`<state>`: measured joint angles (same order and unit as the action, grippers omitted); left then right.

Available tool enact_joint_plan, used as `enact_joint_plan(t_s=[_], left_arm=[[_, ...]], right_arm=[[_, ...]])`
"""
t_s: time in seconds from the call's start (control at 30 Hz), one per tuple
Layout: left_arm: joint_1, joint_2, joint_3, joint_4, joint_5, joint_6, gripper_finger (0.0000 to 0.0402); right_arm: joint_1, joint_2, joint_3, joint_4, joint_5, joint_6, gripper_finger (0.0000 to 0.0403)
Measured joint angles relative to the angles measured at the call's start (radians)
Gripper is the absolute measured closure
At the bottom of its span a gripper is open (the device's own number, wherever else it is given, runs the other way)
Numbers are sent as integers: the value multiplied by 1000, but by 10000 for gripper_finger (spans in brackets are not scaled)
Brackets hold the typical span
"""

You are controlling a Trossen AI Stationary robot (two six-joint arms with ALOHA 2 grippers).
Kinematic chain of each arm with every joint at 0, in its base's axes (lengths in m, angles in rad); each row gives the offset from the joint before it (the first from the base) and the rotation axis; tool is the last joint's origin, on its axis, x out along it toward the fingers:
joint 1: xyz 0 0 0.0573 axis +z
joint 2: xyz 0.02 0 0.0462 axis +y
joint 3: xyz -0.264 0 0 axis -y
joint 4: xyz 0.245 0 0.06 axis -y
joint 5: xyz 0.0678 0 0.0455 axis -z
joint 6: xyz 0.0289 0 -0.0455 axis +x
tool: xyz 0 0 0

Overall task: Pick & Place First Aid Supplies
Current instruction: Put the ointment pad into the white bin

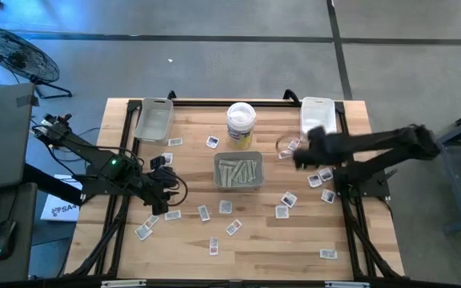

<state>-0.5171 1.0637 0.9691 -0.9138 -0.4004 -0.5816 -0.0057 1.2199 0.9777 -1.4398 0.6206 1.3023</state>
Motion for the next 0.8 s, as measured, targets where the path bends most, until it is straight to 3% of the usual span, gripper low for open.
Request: enact_joint_plan(t_s=[0.17,0.33,0.47,0.8], left_arm=[[0,0,0,0,0,0,236],[0,0,0,0,0,0,236],[0,0,0,0,0,0,236],[0,0,0,0,0,0,236]], right_arm=[[-282,-51,-11,180,98,-182,401],[-490,12,-12,408,26,-420,402],[-576,91,-12,507,-38,-552,401],[-653,291,-12,477,-166,-686,399]])
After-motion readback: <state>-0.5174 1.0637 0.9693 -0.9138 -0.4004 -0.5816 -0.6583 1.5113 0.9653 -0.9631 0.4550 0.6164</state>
